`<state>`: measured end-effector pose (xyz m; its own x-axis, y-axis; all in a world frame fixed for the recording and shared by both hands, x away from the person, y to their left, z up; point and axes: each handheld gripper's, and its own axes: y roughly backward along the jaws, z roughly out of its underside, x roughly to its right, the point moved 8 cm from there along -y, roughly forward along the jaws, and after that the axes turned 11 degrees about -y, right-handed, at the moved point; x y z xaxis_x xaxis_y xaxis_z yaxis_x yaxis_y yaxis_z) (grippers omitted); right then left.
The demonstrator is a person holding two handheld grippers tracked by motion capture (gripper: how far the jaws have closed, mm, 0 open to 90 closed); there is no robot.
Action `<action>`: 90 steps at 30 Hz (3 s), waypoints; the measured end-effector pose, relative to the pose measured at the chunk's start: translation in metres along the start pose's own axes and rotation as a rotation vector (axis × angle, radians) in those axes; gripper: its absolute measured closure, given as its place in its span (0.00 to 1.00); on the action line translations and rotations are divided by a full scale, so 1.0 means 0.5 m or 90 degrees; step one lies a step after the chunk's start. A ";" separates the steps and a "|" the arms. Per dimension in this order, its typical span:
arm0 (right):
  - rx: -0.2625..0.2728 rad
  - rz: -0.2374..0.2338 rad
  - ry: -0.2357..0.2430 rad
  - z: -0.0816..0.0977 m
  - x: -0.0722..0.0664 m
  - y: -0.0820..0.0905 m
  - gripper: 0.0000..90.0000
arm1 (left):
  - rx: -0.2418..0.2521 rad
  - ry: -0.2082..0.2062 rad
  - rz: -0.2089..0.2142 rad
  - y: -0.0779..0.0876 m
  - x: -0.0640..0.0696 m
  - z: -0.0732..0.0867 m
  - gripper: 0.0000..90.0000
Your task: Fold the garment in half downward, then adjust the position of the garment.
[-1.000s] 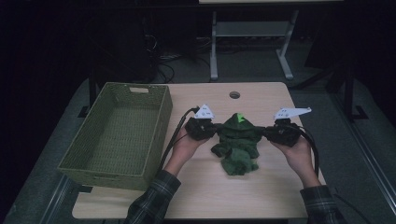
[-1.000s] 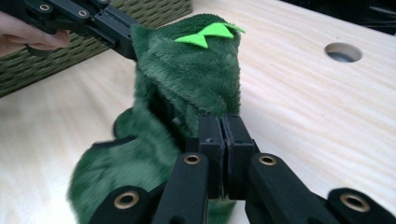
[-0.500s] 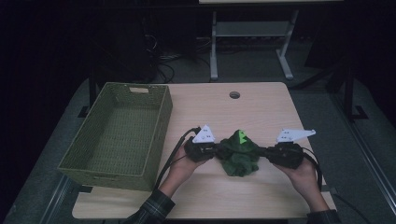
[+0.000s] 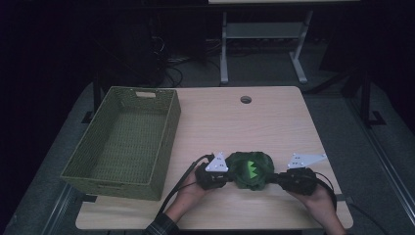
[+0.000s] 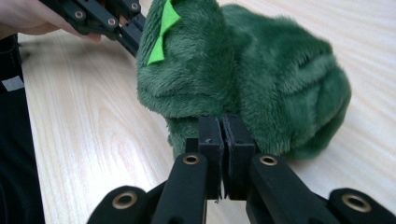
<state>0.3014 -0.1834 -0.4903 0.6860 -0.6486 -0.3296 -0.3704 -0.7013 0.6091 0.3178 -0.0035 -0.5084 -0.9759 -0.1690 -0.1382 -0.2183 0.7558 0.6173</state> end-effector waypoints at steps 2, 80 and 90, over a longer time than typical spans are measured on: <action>-0.014 0.008 -0.002 0.013 0.003 -0.006 0.97 | -0.009 -0.007 0.002 -0.006 0.005 0.005 0.96; 0.039 0.069 -0.013 -0.134 0.085 -0.021 1.00 | -0.032 0.061 0.050 0.036 0.046 -0.045 0.99; 0.010 0.058 -0.025 -0.184 0.124 -0.102 1.00 | -0.034 0.059 0.081 -0.015 0.076 -0.054 0.99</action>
<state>0.4204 -0.1605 -0.4752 0.6241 -0.7205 -0.3024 -0.4395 -0.6437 0.6265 0.2824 -0.0325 -0.4973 -0.9910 -0.1331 0.0150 -0.0895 0.7409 0.6656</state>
